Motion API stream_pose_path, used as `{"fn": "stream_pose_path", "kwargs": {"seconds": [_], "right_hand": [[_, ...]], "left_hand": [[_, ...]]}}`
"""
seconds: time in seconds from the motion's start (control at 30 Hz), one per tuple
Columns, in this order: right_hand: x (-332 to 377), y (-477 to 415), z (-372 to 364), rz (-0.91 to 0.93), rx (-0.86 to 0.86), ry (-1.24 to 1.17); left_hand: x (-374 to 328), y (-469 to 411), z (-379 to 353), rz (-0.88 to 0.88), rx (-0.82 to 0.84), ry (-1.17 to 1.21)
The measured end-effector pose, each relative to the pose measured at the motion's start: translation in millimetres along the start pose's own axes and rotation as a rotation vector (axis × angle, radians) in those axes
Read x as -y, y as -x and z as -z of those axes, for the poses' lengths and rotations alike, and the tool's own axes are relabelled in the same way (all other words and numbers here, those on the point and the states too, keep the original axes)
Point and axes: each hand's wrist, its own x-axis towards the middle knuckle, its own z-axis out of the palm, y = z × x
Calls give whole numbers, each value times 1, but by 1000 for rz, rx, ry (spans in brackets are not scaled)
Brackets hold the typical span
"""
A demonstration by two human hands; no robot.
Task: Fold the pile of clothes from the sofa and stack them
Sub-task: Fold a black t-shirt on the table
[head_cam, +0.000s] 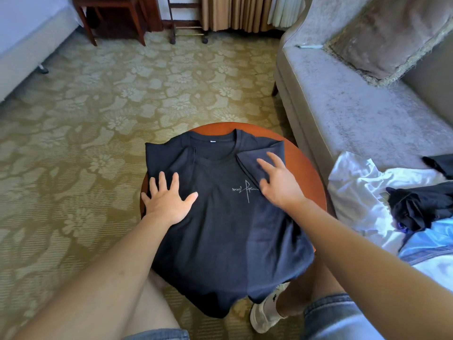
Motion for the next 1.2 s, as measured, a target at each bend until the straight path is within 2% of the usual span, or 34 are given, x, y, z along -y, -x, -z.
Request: {"fn": "stream_pose_path", "kwargs": {"seconds": [0.07, 0.13, 0.2, 0.4, 0.6, 0.7, 0.73, 0.83, 0.9, 1.0, 1.2], "right_hand": [[-6, 15, -19, -82, 17, 134], [-13, 29, -37, -188, 150, 253], [-21, 37, -51, -225, 205, 313], [-49, 6, -51, -275, 74, 315], [-71, -37, -38, -353, 115, 290], [-72, -54, -23, -394, 227, 196], [-72, -53, -18, -403, 203, 134], [-73, -23, -11, -404, -105, -81], [-71, 15, -11, -476, -202, -178], [-72, 72, -14, -557, -184, -226], [-81, 121, 0, -667, -32, -458]], "left_hand": [[4, 3, -8, 11, 16, -12], [1, 4, -18, 11, 18, -31], [-5, 3, -26, -4, -22, -37], [-21, -21, -28, -12, -124, -43], [-43, -64, -14, -17, -107, -17], [-43, -70, -1, -28, -26, 70], [-40, -66, 2, -29, -41, 135], [-22, -35, 5, -1, -190, 269], [-7, -7, -2, 46, -253, 252], [11, 31, -14, 108, -255, 265], [25, 78, -18, 196, -136, 501]]}}
